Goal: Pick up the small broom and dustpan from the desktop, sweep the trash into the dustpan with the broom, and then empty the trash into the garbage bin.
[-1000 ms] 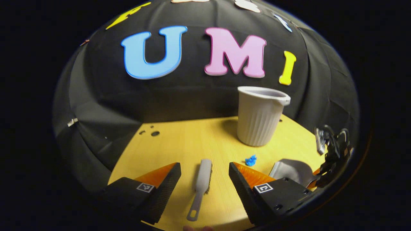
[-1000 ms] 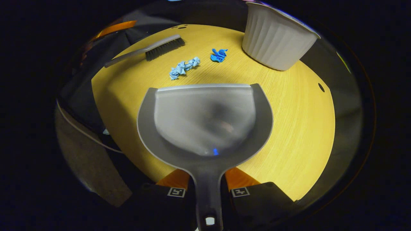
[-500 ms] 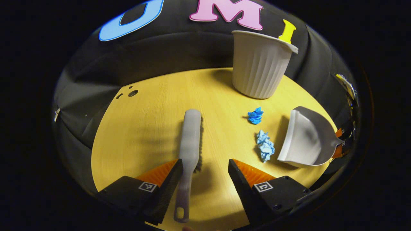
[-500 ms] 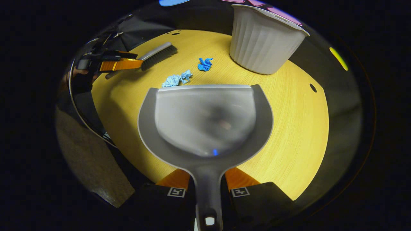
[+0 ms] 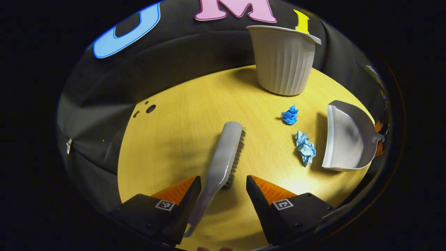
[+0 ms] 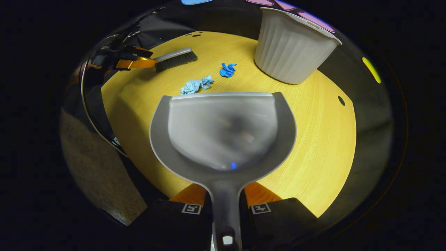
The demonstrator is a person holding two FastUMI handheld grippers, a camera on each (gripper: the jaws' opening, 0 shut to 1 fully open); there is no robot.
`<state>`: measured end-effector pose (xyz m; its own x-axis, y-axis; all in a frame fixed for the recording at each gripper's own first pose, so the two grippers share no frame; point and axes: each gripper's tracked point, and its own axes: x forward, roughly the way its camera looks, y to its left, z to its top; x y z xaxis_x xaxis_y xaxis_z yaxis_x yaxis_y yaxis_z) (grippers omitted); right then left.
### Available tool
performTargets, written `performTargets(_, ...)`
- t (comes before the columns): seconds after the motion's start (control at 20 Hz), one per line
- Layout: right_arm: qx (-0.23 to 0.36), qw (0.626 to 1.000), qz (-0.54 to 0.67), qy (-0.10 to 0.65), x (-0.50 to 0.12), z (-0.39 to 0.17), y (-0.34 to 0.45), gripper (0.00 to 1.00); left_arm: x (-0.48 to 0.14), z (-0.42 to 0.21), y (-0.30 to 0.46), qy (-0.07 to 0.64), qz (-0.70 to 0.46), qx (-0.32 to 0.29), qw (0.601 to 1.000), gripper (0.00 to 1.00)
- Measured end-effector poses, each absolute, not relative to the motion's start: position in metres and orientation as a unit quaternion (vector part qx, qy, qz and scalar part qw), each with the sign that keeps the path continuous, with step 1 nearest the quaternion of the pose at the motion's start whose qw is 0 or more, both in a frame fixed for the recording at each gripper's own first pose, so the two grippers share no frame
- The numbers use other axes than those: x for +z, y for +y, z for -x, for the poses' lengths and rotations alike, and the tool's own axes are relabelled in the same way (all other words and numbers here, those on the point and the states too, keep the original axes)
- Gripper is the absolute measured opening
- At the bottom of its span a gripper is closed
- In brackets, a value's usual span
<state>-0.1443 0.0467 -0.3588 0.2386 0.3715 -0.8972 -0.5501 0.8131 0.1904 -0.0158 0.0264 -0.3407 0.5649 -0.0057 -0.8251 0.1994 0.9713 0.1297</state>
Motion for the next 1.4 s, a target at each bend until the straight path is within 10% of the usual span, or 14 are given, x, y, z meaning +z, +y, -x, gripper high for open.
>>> performTargets(0.9, 0.302, 0.764, 0.09, 0.564, -0.374, 0.157, 0.051, 0.36, -0.412, 0.03, 0.037, 0.569, -0.115, -0.146, 0.801, 0.83)
performTargets(1.15, 0.306, 0.764, 0.088, 0.561, -0.373, 0.146, 0.054, 0.36, -0.413, 0.037, 0.02, 0.592, -0.104, -0.163, 0.782, 0.39)
performTargets(1.4, 0.322, 0.753, 0.103, 0.565, -0.371, 0.141, 0.056, 0.36, -0.41, 0.018, 0.017, 0.589, -0.148, -0.172, 0.775, 0.29)
